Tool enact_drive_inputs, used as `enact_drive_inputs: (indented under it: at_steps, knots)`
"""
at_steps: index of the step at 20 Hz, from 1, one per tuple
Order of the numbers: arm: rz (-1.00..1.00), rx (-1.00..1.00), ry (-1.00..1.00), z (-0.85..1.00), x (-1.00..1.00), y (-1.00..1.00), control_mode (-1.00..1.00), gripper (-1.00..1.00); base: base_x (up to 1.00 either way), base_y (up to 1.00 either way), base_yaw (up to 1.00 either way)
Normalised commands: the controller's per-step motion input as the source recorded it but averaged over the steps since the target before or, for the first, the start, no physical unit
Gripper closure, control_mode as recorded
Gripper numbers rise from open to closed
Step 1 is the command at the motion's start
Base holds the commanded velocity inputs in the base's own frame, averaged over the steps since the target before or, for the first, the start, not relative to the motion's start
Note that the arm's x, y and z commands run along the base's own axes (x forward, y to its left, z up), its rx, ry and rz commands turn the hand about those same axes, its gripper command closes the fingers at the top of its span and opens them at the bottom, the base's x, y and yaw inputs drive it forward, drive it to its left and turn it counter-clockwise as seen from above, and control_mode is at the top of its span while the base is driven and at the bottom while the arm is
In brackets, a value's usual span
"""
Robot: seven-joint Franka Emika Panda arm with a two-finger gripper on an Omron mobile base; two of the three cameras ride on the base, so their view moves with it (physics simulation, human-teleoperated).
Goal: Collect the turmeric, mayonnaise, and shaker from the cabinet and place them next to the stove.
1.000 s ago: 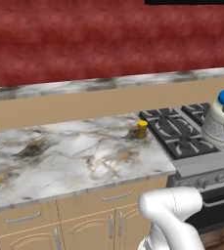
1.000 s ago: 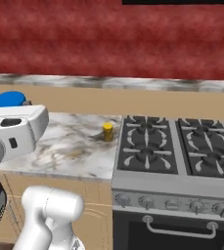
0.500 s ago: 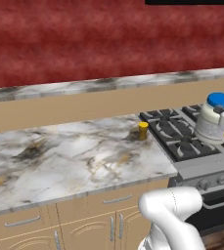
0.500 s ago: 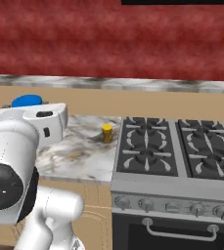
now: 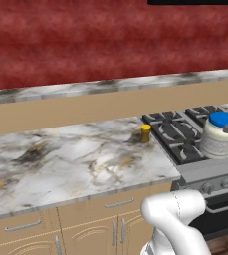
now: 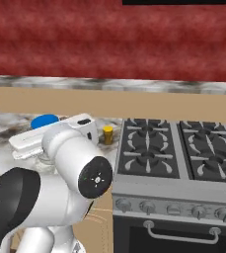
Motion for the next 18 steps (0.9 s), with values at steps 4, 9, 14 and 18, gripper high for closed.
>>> enact_drive_inputs:
  at_steps: [4,9,14,18]
  knots:
    - [0.25,-0.03,0.0,-0.54,0.01,0.0,-1.0,1.0,0.0,0.0,0.0]
    - [0.12,0.0,0.0,-0.51,0.42,0.05,-1.0,1.0,0.0,0.0,0.0]
    - [0.07,0.0,0.01,-0.34,0.52,0.08,-1.0,1.0,0.0,0.0,0.0]
    - [0.04,0.02,0.01,-0.26,0.61,0.11,-1.0,1.0,0.0,0.0,0.0]
